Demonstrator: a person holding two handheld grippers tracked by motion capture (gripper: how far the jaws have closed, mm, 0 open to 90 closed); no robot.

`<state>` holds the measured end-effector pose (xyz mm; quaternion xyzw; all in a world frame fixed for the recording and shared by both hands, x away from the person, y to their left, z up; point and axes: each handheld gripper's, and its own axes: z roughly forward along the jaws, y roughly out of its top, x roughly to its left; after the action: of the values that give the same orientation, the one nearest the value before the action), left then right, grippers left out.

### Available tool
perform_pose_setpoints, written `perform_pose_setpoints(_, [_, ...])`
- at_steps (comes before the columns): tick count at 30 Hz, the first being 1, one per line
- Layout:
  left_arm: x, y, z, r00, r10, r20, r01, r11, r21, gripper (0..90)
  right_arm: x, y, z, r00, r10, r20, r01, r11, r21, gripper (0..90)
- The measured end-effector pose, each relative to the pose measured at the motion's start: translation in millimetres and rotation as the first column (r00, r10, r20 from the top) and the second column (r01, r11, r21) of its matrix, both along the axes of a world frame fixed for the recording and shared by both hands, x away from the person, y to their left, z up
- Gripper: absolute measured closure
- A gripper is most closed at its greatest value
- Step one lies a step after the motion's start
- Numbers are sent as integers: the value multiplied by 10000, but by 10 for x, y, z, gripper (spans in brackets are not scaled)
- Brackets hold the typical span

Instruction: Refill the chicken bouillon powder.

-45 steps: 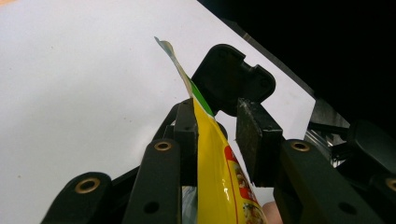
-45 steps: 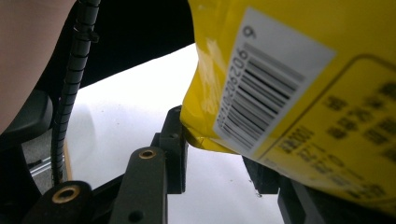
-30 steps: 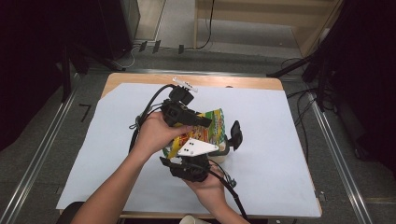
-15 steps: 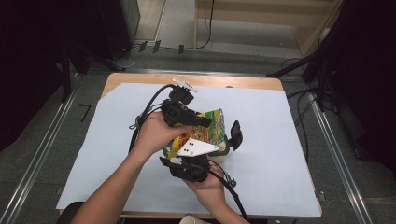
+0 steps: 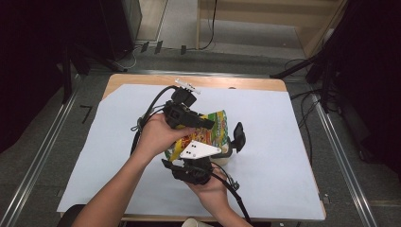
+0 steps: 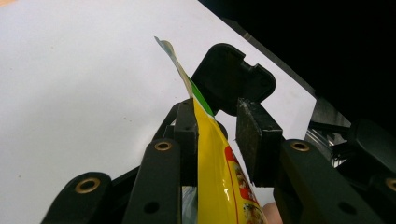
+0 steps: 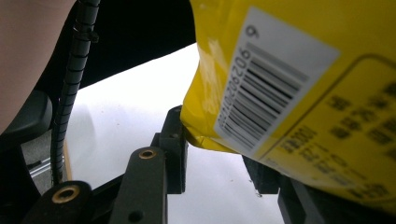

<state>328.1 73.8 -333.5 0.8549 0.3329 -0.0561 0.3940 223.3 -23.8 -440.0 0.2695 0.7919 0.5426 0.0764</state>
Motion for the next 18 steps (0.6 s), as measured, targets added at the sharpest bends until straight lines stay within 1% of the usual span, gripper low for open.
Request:
perform_pose_setpoints(6, [-4, -3, 2, 10000, 35, 31, -35, 10000, 18, 705, 1, 0, 0, 10000, 42, -23, -42, 10000, 24, 626])
perform_pose_setpoints(11, [-9, -5, 4, 10000, 53, 56, -53, 10000, 36, 705, 6, -6, 3, 10000, 52, -72, -52, 10000, 8, 648])
perform_pose_setpoints(13, [-12, -6, 8, 10000, 44, 55, -44, 10000, 34, 705, 10, -11, 6, 9998, 148, -114, -148, 9999, 22, 660])
perform_pose_setpoints(18, [-15, -8, 10, 10000, 38, 76, -39, 10000, 56, 705, 7, -10, 7, 9998, 154, -109, -153, 9999, 33, 660])
